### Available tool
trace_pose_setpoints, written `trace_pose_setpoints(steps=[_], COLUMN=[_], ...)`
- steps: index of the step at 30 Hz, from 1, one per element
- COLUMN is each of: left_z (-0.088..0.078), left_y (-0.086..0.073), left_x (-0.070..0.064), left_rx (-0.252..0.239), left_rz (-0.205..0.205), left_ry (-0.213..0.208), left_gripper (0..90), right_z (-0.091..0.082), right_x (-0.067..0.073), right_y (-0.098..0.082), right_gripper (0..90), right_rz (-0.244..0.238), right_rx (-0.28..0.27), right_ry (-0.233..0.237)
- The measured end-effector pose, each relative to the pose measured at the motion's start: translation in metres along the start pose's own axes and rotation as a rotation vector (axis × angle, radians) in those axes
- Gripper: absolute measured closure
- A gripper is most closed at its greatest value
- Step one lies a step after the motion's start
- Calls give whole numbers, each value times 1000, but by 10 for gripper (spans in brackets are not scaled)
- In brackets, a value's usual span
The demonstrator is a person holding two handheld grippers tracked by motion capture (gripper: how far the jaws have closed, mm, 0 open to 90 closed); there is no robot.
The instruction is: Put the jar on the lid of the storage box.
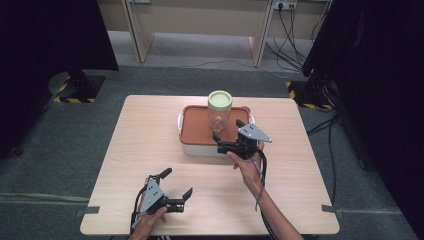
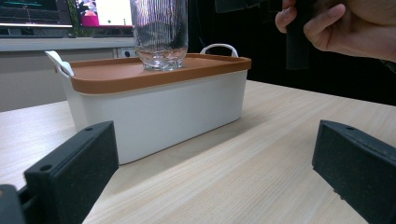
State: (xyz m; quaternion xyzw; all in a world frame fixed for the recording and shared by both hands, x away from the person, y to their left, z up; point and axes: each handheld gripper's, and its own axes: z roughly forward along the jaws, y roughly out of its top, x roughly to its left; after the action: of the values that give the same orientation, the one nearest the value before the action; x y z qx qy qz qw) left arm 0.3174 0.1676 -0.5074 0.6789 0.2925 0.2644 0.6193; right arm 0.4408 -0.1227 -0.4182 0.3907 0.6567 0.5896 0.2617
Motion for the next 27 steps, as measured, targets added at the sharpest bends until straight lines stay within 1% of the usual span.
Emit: trace_pose_setpoints(steps=[17, 20, 27], left_z=[0, 0, 0], left_y=[0, 0, 0], left_x=[0, 0, 0], left_rx=[1, 1, 1], left_rz=[-2, -4, -3], left_ry=[-1, -1, -1], left_gripper=[0, 0, 0], right_z=[-10, -11, -14], right_x=[-1, 0, 1], right_y=[-14, -16, -19], right_gripper=[5, 6, 6], right_rz=[13, 8, 8], right_rx=[-1, 7, 0], right_ry=[14, 19, 22])
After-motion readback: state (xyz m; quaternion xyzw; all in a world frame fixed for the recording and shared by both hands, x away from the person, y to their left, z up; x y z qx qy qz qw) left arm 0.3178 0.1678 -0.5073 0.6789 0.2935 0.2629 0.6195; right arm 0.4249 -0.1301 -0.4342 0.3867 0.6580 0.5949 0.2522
